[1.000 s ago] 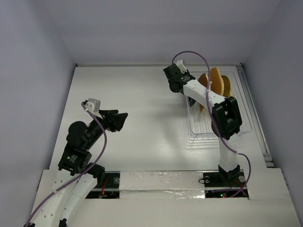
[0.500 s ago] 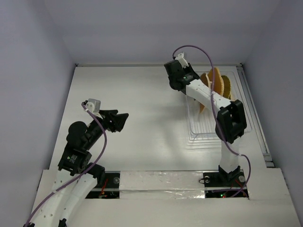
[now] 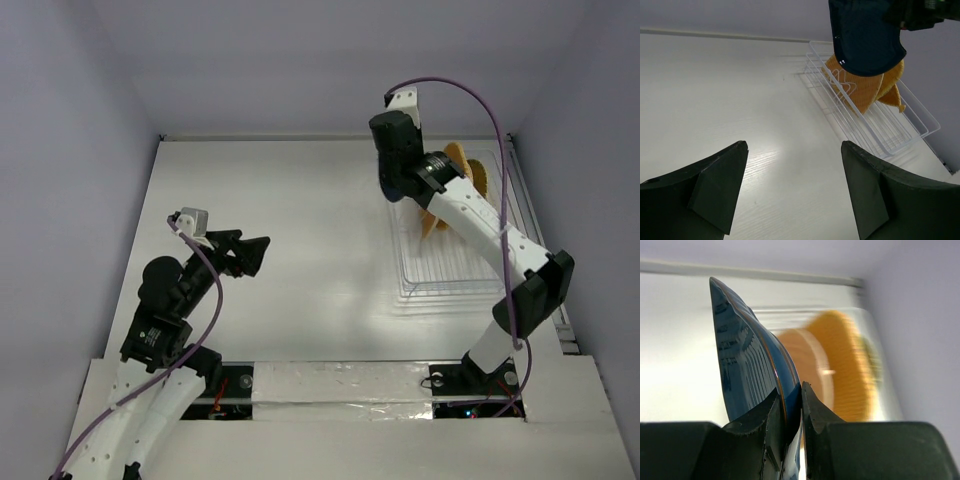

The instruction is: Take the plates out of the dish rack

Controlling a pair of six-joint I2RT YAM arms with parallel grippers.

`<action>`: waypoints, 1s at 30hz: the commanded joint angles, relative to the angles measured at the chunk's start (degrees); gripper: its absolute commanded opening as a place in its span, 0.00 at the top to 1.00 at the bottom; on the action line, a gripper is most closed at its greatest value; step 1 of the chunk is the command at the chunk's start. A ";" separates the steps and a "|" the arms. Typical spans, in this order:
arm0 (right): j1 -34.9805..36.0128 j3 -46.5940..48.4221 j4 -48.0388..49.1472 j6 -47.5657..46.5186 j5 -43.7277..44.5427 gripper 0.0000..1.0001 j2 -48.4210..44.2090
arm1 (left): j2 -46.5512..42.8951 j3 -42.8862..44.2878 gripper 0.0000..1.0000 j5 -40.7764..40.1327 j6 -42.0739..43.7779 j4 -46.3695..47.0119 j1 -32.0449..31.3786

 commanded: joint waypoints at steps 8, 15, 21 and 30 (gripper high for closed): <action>7.65 -1.57 20.90 25.14 -43.27 1.00 4.89 | -1.74 3.88 0.37 -9.17 0.70 -0.35 -0.30; 9.40 6.16 34.16 39.93 -56.03 1.00 17.65 | -1.31 3.70 0.44 -9.53 0.70 -0.09 -0.30; 11.16 16.87 34.98 48.11 -59.66 1.00 31.89 | -1.13 3.44 0.44 -9.26 0.52 0.09 -0.30; 12.30 19.79 39.28 56.02 -63.09 1.00 43.14 | -1.74 3.26 0.44 -8.74 0.35 0.09 -0.30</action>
